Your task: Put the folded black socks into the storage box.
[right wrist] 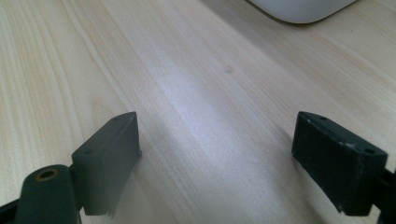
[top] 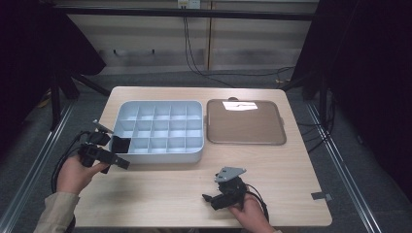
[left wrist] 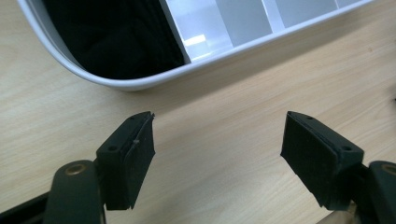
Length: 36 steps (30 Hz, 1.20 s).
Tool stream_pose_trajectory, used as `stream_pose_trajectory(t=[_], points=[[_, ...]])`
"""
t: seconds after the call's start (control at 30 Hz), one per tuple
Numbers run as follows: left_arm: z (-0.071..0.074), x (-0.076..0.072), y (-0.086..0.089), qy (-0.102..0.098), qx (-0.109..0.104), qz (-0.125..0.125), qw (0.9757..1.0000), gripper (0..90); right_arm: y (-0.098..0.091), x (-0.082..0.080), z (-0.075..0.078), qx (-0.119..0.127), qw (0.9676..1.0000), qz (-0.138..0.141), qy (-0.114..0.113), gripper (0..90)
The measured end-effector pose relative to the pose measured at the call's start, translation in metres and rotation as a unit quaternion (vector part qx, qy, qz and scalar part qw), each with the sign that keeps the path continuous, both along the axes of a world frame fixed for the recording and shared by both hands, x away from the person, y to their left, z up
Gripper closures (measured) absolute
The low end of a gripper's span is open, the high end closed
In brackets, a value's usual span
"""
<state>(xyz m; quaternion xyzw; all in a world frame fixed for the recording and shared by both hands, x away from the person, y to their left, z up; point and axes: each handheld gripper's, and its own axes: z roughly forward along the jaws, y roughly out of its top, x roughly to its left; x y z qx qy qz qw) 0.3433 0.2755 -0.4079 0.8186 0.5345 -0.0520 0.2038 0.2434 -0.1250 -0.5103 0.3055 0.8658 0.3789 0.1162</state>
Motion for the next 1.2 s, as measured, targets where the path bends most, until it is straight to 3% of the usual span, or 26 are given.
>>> stream_pose_trajectory(t=[0.33,0.97,1.2], points=[[-0.018,-0.009,0.0,-0.001,-0.017,0.002,0.9999,25.1,0.0,0.0,0.0,0.0,1.0,0.0,0.0,14.8],[-0.049,-0.023,-0.005,-0.005,-0.03,-0.03,0.9991,23.9,0.0,0.0,0.0,0.0,1.0,0.0,0.0,14.8],[-0.056,-0.029,-0.008,-0.03,-0.03,-0.044,0.9981,23.5,0.0,0.0,0.0,0.0,1.0,0.0,0.0,14.8]])
